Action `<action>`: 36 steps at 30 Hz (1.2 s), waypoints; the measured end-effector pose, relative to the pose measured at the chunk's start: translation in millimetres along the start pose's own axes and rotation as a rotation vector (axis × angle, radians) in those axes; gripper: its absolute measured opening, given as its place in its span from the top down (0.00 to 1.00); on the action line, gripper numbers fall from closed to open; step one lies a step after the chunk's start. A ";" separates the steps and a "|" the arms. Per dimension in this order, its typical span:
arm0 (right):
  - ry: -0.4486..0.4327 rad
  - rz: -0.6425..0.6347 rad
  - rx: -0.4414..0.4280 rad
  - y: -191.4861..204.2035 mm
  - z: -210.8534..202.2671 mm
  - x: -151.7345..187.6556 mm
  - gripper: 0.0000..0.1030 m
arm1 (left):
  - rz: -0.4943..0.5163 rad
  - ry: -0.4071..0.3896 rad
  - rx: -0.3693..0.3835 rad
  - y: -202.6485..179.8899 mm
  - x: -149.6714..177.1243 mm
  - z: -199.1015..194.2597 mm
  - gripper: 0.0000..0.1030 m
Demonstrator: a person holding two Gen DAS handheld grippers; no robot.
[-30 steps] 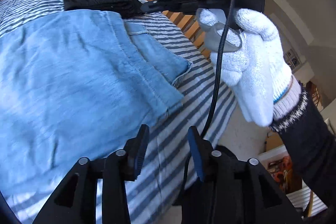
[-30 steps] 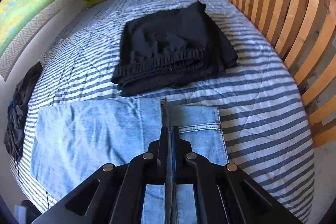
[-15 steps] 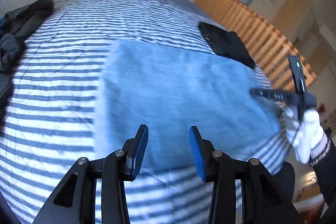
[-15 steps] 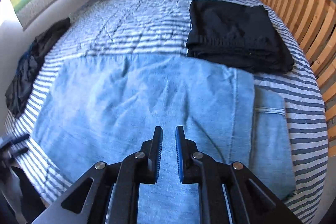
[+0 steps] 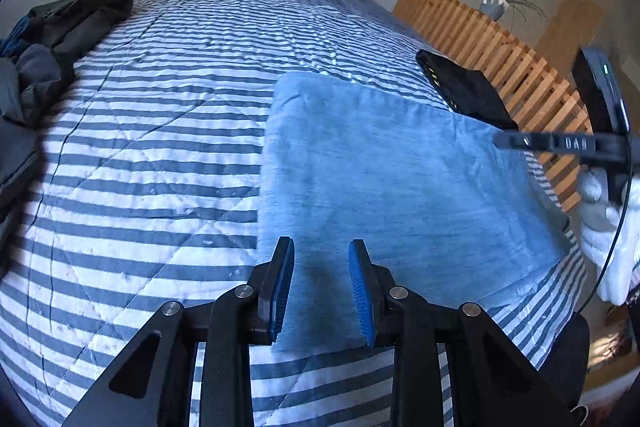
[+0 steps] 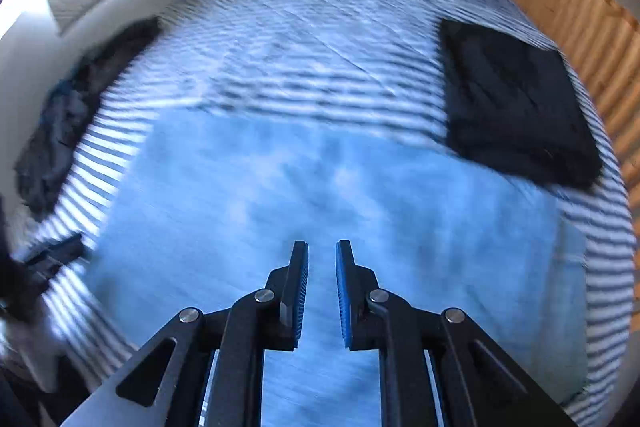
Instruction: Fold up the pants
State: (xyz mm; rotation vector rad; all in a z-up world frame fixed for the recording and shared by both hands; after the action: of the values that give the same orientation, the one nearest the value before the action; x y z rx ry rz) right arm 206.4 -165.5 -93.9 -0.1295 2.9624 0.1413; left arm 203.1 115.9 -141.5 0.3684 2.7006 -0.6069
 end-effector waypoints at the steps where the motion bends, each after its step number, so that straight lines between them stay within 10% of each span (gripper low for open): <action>1: 0.000 -0.020 -0.037 17.9 3.6 -11.7 0.87 | 0.018 0.018 -0.011 -2.7 -0.3 7.3 0.70; 7: 0.054 -0.104 -0.112 109.6 61.1 -79.0 0.87 | 0.068 0.066 -0.007 -2.8 12.1 33.8 0.71; 14: 0.135 -0.053 -0.054 129.2 136.6 -130.6 0.88 | 0.073 0.053 0.060 6.1 20.0 35.6 0.71; 21: 0.115 -0.018 -0.045 124.4 118.6 -129.2 0.87 | -0.013 -0.001 0.080 31.7 32.6 6.4 0.62; 27: 0.151 -0.047 -0.108 135.1 80.9 -73.9 0.67 | -0.095 0.024 0.054 46.2 42.7 13.0 0.48; 36: 0.254 -0.019 -0.093 160.8 97.1 -62.2 0.65 | -0.126 -0.026 0.114 24.2 42.9 9.4 0.87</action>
State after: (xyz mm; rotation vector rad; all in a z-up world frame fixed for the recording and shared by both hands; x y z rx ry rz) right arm 268.4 8.7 -164.2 -0.2024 3.2065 0.2803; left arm 174.7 140.2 -174.8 0.2183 2.6860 -0.7985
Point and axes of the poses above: each gripper's, at about its wrist camera, not at the fingertips, and z roughly the way its jaws point, y to its left, x to its underside, the point moved 3 cm from there along z, roughly the way its jaws point, and after that the axes turned 13 degrees about y, right-handed, at the moved point
